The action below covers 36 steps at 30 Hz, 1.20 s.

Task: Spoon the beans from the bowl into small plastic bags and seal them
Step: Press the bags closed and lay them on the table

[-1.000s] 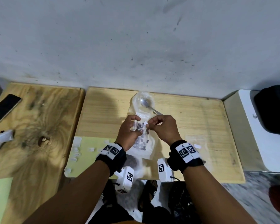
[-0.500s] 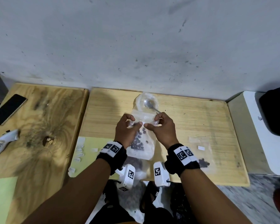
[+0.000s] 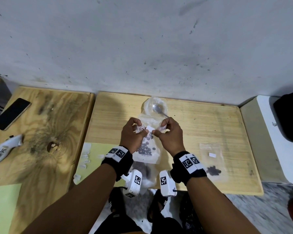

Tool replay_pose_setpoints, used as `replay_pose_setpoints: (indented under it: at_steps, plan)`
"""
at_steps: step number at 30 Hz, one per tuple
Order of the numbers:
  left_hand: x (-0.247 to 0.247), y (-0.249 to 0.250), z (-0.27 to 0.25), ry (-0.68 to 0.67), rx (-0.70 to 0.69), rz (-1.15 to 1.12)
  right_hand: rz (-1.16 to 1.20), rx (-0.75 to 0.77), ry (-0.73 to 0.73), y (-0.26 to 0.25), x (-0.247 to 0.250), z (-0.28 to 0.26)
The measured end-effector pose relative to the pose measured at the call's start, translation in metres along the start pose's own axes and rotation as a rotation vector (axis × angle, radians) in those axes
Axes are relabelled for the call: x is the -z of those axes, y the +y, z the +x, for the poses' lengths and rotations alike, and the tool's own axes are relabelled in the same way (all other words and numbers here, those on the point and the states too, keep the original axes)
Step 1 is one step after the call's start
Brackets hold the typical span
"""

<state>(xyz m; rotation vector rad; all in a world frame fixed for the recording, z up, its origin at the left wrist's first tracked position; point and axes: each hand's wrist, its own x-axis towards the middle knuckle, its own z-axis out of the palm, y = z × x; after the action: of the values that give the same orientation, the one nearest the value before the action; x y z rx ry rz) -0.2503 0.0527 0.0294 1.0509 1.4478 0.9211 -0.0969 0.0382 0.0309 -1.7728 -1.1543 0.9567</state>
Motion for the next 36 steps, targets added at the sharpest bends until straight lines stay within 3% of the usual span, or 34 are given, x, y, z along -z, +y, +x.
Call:
replay_pose_setpoints:
  at_steps: [5, 8, 11, 15, 22, 27, 36]
  plan:
    - [-0.015, 0.006, -0.002, 0.020, 0.077, -0.094, 0.102, -0.066, 0.041, 0.013, 0.021, -0.010]
    - [-0.031, 0.010, -0.004, -0.016, 0.124, -0.145, 0.132, -0.206, -0.048, 0.030, 0.043, -0.019]
    - [-0.054, 0.007, -0.007, -0.118, 0.173, -0.135, 0.154, -0.279, -0.083, 0.049, 0.069, -0.026]
    - [-0.096, -0.003, -0.015, -0.323, 0.281, -0.102, 0.166, -0.296, 0.101, 0.074, 0.111, -0.030]
    - [-0.180, -0.026, -0.038, -0.525, 0.401, 0.103, -0.143, -0.406, 0.174, 0.123, 0.182, -0.038]
    - [-0.228, -0.035, -0.056, -0.590, 0.466, 0.179, -0.297, -0.493, 0.175, 0.150, 0.209, -0.046]
    - [-0.243, -0.038, -0.063, -0.662, 0.520, 0.281, -0.395, -0.518, 0.081, 0.181, 0.211, -0.054]
